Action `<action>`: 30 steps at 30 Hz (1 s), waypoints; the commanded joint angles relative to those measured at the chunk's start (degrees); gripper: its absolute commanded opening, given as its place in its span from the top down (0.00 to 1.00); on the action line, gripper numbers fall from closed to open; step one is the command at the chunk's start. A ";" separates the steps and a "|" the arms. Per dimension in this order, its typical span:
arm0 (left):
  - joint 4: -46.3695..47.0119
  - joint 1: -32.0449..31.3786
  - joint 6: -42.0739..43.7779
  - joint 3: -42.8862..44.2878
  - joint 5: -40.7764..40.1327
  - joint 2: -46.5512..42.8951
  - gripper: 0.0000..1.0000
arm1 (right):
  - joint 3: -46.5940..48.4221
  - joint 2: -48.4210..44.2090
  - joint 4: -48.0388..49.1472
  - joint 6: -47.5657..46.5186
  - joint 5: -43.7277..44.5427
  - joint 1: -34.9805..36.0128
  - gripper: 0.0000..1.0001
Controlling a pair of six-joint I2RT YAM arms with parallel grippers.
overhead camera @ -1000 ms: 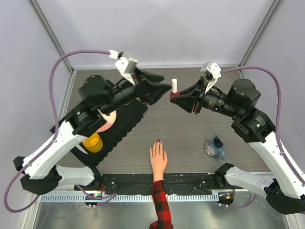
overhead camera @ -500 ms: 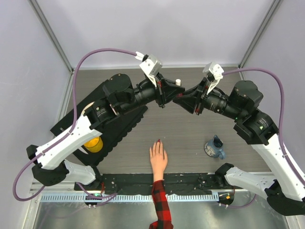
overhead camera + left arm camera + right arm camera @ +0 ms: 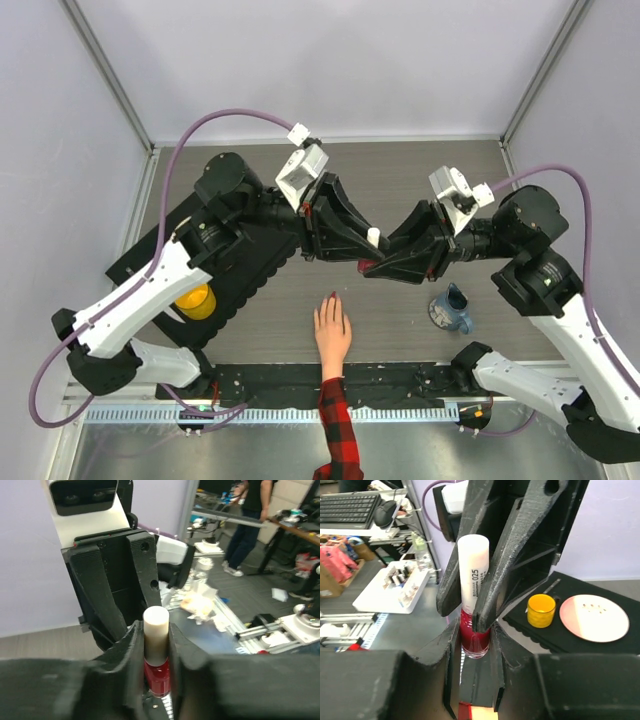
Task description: Paint the nails
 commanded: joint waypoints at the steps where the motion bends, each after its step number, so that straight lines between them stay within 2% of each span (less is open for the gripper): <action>1: -12.12 -0.72 10.80 1.75 -0.35 -5.05 0.66 | 0.79 1.16 6.04 2.01 -0.07 -0.65 0.99; 3: -18.90 -0.80 14.35 2.98 -9.28 -6.46 0.49 | 2.11 1.33 1.94 0.08 3.86 -0.48 0.99; 5: -22.06 -0.72 17.07 2.99 -17.65 -8.92 0.43 | 3.43 1.68 -2.20 -3.96 7.56 -0.56 0.99; 6: -22.17 -0.72 17.44 2.55 -24.39 -9.97 0.42 | 5.00 2.29 -5.88 -4.94 11.49 -0.48 0.99; 9: -18.75 -0.72 16.04 -0.69 -35.30 -13.58 0.39 | 7.73 3.79 -10.73 -7.84 17.40 -0.48 0.99; 16: -17.77 -0.72 12.44 -0.88 -50.27 -12.36 0.41 | 11.61 6.69 -14.61 -10.39 26.03 -0.48 0.99; 21: -16.63 -0.89 11.29 0.70 -51.00 -8.68 0.43 | 11.52 6.79 -15.67 -10.92 29.72 -0.48 0.99; 30: -14.87 -2.30 10.76 3.34 -50.91 -3.05 0.50 | 9.41 4.59 -15.93 -11.27 31.22 -0.48 0.99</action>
